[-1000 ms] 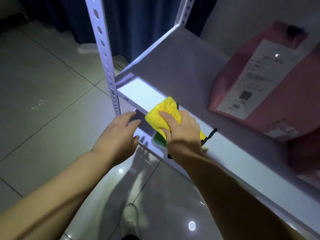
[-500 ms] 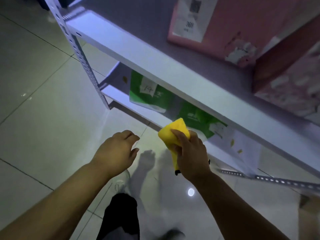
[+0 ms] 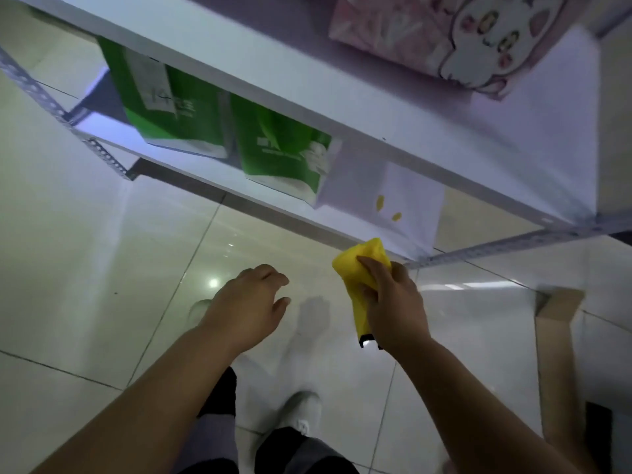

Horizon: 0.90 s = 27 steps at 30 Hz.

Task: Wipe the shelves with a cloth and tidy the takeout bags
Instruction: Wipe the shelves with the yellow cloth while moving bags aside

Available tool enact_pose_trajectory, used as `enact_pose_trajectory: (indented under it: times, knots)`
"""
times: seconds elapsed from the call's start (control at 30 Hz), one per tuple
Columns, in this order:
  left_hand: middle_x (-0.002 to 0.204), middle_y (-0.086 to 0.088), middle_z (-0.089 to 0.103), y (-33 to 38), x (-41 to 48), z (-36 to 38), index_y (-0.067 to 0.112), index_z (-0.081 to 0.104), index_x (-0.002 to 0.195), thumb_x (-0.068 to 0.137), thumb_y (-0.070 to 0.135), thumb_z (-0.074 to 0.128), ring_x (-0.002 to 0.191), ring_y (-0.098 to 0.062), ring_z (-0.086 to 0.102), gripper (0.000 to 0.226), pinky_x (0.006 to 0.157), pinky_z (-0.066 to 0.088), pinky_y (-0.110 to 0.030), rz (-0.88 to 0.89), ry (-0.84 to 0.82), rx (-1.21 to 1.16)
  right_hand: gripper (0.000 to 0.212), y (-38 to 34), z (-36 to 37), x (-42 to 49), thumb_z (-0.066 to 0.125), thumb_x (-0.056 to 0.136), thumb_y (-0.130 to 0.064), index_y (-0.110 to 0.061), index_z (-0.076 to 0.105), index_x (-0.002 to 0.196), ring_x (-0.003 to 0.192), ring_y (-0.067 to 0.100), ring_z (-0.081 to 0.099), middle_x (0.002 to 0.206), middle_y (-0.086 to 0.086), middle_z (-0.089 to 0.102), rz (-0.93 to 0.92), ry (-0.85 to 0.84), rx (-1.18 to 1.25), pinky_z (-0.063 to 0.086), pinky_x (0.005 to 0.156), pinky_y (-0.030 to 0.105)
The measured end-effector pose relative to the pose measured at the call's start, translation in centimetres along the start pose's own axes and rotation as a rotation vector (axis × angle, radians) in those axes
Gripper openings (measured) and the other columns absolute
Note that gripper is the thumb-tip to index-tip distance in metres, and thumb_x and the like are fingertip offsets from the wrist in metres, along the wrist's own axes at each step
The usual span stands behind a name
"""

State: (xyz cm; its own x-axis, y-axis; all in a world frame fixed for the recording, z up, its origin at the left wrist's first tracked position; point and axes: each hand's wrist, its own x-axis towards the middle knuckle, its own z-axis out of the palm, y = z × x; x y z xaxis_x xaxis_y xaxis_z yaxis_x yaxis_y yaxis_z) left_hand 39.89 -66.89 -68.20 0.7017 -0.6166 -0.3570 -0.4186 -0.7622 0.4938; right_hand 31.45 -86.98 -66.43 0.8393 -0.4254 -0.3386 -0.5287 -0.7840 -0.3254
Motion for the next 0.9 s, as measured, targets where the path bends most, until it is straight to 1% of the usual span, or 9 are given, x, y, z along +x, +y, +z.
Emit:
enact_pose_trajectory:
  times: [0.1, 0.23, 0.37, 0.47, 0.6, 0.7, 0.8, 0.9]
  knots:
    - [0.127, 0.009, 0.05, 1.8, 2.4, 2.5, 0.024, 0.053, 0.126, 0.092, 0.037, 0.048, 0.111, -0.015, 0.05, 0.037, 0.085, 0.043, -0.028, 0.032, -0.01, -0.035, 0.045, 3.3, 0.6, 1.0, 0.051, 0.092, -0.019, -0.028, 0.044, 0.135, 0.105, 0.039, 0.05, 0.129, 0.015, 0.045, 0.067, 0.011, 0.012, 0.043, 0.089, 0.043]
    - [0.127, 0.009, 0.05, 1.9, 6.9, 5.8, 0.024, 0.052, 0.126, 0.092, 0.037, 0.048, 0.111, -0.015, 0.05, 0.037, 0.087, 0.044, -0.029, 0.066, -0.026, -0.047, 0.045, 6.4, 3.1, 3.9, 0.049, 0.093, -0.019, -0.027, 0.043, 0.136, 0.107, 0.038, 0.05, 0.131, 0.014, 0.043, 0.14, 0.045, 0.062, 0.043, 0.091, 0.045]
    - [0.129, 0.007, 0.05, 0.8, 12.0, 9.0, 0.024, 0.051, 0.128, 0.093, 0.037, 0.046, 0.115, -0.016, 0.047, 0.038, 0.09, 0.044, -0.03, 0.099, -0.028, -0.004, 0.045, 9.2, 6.4, 7.9, 0.051, 0.092, -0.02, -0.026, 0.044, 0.136, 0.107, 0.039, 0.051, 0.13, 0.015, 0.044, 0.171, 0.093, 0.086, 0.044, 0.09, 0.045]
    - [0.13, 0.007, 0.049, 0.5, 16.1, 11.3, 0.023, 0.05, 0.129, 0.093, 0.038, 0.045, 0.116, -0.016, 0.047, 0.04, 0.092, 0.043, -0.03, 0.167, -0.034, 0.04, 0.045, 11.3, 8.7, 11.2, 0.051, 0.092, -0.021, -0.025, 0.044, 0.136, 0.107, 0.039, 0.05, 0.129, 0.016, 0.045, 0.172, 0.135, 0.088, 0.044, 0.088, 0.043]
    - [0.127, 0.003, 0.051, 0.0, 21.6, 13.9, 0.021, 0.052, 0.126, 0.092, 0.037, 0.047, 0.114, -0.019, 0.048, 0.038, 0.092, 0.042, -0.032, 0.269, -0.009, 0.126, 0.044, 14.1, 10.9, 15.1, 0.05, 0.093, -0.021, -0.024, 0.044, 0.136, 0.105, 0.039, 0.051, 0.129, 0.016, 0.045, 0.196, 0.235, 0.099, 0.044, 0.085, 0.043]
    - [0.128, 0.0, 0.049, -0.2, 25.6, 15.5, 0.019, 0.054, 0.125, 0.09, 0.031, 0.049, 0.112, -0.022, 0.046, 0.037, 0.093, 0.04, -0.034, 0.333, 0.055, 0.194, 0.044, 16.0, 12.0, 17.4, 0.049, 0.093, -0.019, -0.025, 0.043, 0.137, 0.106, 0.037, 0.051, 0.128, 0.015, 0.044, 0.203, 0.335, 0.13, 0.044, 0.086, 0.043]
    - [0.139, -0.002, 0.042, 0.0, 28.6, 16.9, 0.018, 0.051, 0.13, 0.086, 0.029, 0.056, 0.125, -0.025, 0.038, 0.045, 0.099, 0.034, -0.034, 0.346, 0.122, 0.206, 0.044, 17.5, 12.5, 19.3, 0.047, 0.094, -0.022, -0.027, 0.041, 0.137, 0.107, 0.037, 0.049, 0.128, 0.016, 0.043, 0.242, 0.446, 0.151, 0.043, 0.09, 0.044]
    - [0.147, -0.001, 0.033, -0.8, 30.5, 18.1, 0.022, 0.047, 0.134, 0.085, 0.037, 0.059, 0.134, -0.021, 0.03, 0.053, 0.104, 0.029, -0.032, 0.352, 0.095, 0.295, 0.044, 18.8, 13.1, 20.9, 0.046, 0.094, -0.026, -0.028, 0.039, 0.138, 0.108, 0.041, 0.049, 0.128, 0.019, 0.042, 0.319, 0.57, 0.17, 0.043, 0.091, 0.047]
